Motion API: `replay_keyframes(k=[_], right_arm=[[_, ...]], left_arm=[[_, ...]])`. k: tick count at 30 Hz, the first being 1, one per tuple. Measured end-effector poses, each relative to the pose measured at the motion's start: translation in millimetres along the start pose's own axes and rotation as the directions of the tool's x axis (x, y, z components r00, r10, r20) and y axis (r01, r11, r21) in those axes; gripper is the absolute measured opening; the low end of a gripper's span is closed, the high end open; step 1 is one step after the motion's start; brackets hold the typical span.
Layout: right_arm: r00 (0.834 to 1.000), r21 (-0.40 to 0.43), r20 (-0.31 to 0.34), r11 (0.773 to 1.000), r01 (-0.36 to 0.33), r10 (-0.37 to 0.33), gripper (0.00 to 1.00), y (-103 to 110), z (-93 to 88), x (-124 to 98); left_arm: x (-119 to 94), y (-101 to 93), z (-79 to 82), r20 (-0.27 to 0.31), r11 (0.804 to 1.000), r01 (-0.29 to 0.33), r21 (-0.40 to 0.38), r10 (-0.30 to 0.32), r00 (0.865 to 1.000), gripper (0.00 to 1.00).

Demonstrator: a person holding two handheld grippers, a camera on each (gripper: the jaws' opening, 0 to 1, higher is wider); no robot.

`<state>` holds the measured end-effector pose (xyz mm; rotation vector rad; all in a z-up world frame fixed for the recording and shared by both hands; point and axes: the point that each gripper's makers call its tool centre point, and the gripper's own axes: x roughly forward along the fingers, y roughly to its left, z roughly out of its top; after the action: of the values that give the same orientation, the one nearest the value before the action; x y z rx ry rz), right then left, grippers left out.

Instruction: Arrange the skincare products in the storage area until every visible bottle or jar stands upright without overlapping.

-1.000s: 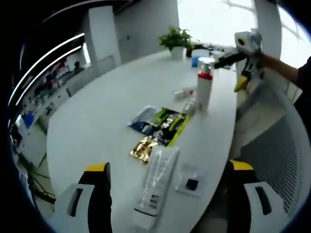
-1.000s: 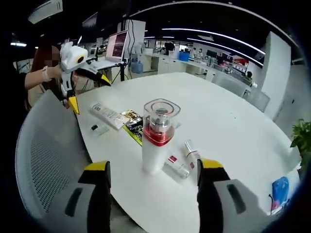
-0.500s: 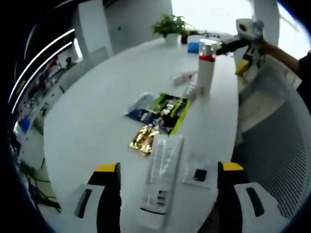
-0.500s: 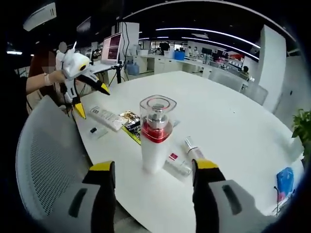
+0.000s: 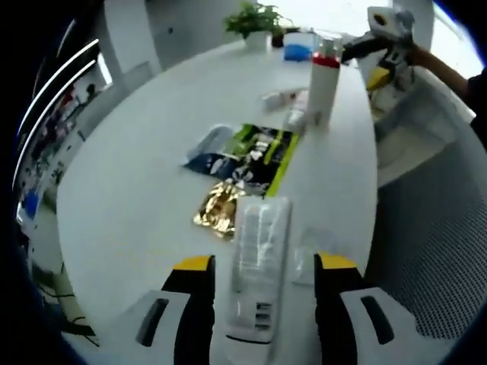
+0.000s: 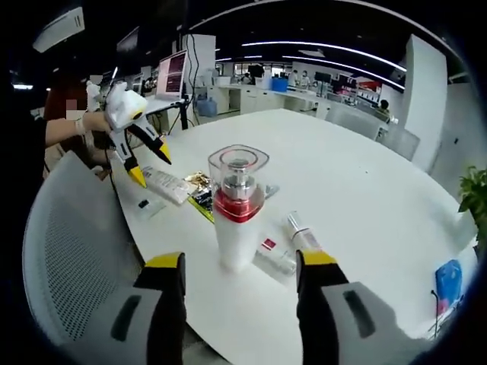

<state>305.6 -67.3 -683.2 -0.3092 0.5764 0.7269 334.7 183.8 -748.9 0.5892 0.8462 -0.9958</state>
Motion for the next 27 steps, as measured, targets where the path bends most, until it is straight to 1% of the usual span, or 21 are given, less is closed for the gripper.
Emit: replay_keyframes(k=[3,4,6,7,10,12,16,18,20,24,27], right_arm=[[1.000,-0.002,0.008,1.000,-0.012,0.012,0.61,2,1.0,1],[1.000,0.007,0.003,1.000,-0.016,0.016,0.60,3,0.1,1],[1.000,-0.001,-0.006,1.000,-0.008,0.008,0.60,1,-1.2,0],[1.000,-0.002,-0.014,1.000,-0.007,0.007,0.60,1,-2.8,0],[1.000,0.006,-0.006,1.000,-0.008,0.008,0.60,2,-2.1,-3],[1.000,0.007,-0.005,1.000,-0.008,0.008,0.60,3,-2.6,-3],[1.000,0.013,0.001,1.000,-0.014,0.014,0.60,4,-4.9,-2],[1.000,0.022,-0.004,1.000,-0.012,0.012,0.61,4,-6.5,-2],[1.000,0.022,-0.007,1.000,-0.012,0.012,0.60,5,-7.2,-1],[1.000,0.021,0.007,1.000,-0.005,0.005,0.62,3,-4.0,-2],[1.000,0.023,0.008,1.000,0.006,-0.007,0.61,0,-2.2,-4]], left_arm=[[7,0.6,-0.2,-0.026,1.000,0.008,0.030,-0.007,1.000,0.43],[8,1.1,-0.1,-0.030,0.999,0.008,0.034,-0.007,1.000,0.43],[12,2.1,-0.2,-0.044,0.999,0.012,0.042,-0.010,0.999,0.42],[14,1.1,-0.6,-0.054,0.999,0.024,0.046,-0.021,0.998,0.42],[19,0.8,-1.6,-0.070,0.998,0.037,0.055,-0.033,0.997,0.39],[22,1.2,-2.2,-0.077,0.998,0.045,0.054,-0.041,0.996,0.38],[27,3.9,-5.6,-0.100,0.997,0.049,0.061,-0.043,0.994,0.40],[28,2.5,-7.7,-0.114,0.996,0.067,0.058,-0.060,0.992,0.37],[30,3.6,-8.3,-0.119,0.996,0.066,0.064,-0.058,0.991,0.36],[32,3.3,-10.0,-0.132,0.995,0.088,0.052,-0.080,0.988,0.32],[33,3.4,-10.5,-0.135,0.994,0.097,0.056,-0.089,0.987,0.30]])
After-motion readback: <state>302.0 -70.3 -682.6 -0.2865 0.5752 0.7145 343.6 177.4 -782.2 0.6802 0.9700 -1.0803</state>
